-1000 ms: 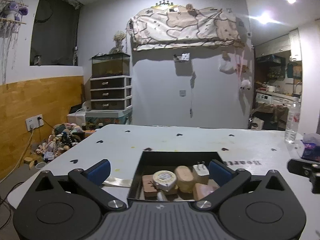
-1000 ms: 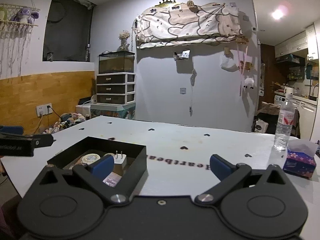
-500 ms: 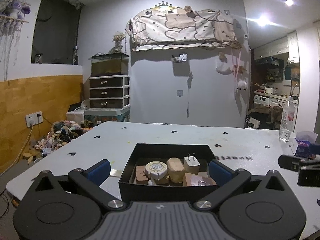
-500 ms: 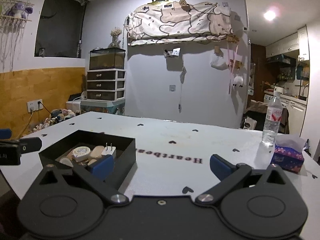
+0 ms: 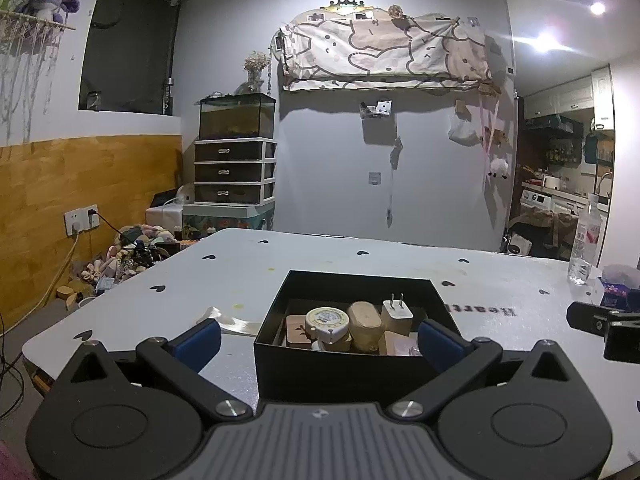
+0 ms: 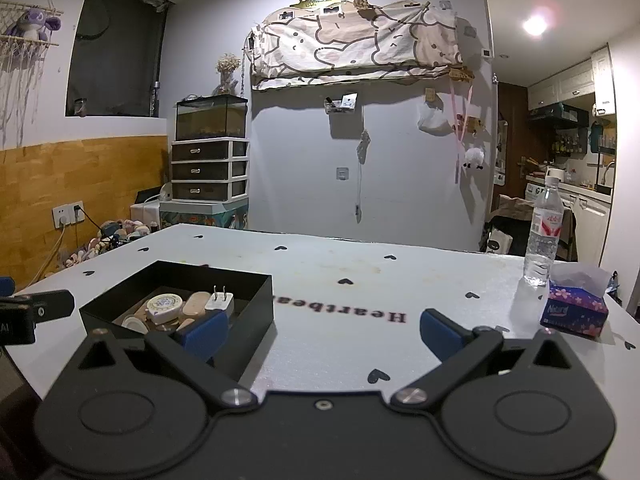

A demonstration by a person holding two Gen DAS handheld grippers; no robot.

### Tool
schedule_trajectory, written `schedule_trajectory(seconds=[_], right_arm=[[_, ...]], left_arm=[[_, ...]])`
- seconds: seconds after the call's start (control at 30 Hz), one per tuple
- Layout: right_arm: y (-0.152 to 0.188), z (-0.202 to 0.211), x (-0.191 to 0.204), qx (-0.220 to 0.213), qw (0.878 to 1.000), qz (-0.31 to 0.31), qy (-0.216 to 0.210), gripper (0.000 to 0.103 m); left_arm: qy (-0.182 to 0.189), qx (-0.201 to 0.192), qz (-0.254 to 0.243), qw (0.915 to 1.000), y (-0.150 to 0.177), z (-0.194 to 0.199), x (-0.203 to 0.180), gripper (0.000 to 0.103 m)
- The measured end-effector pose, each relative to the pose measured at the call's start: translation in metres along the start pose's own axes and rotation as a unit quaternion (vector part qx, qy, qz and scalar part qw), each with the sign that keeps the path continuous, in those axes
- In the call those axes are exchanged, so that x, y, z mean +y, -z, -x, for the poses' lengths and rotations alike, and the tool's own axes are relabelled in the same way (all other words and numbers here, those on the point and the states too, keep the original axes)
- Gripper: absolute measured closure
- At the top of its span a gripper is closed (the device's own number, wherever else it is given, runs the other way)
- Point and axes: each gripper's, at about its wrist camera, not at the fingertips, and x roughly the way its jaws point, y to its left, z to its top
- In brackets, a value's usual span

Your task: Organize rigid objects

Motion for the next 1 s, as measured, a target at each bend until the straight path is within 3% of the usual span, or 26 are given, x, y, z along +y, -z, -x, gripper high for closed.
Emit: schedule_trajectory(seconds=[1.0], right_arm=[[0.0003,-0.0008,0.0017,0.007,1.000,-0.001,-0.004,0.000]], left_arm=[[0.000,0.011,-0.004,0.9999,0.0024,-0.0031,-0.0027,0.000]])
